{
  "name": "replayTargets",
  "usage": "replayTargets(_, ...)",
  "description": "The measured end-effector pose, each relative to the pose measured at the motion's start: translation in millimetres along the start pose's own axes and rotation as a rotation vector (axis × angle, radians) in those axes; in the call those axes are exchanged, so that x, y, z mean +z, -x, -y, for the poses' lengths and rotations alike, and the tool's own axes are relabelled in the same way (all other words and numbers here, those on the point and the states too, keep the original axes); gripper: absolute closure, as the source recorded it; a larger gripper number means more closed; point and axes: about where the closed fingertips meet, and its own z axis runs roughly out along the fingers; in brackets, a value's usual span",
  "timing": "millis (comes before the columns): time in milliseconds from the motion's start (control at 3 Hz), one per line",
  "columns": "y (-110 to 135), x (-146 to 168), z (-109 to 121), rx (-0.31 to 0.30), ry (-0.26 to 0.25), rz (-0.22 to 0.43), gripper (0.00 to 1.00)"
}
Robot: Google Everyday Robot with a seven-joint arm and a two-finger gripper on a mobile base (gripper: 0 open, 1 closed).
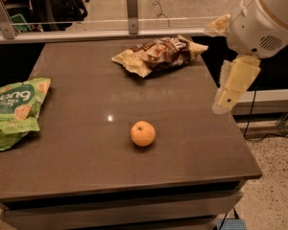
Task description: Pick green rice chip bag
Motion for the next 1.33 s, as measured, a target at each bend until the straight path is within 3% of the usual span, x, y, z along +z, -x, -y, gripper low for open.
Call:
replayTargets(667, 114, 48, -9, -0.265, 0.041, 0.282, 0.00)
replayTargets(1333, 127, 49, -12, -0.297, 0.037, 0.310, 0.00)
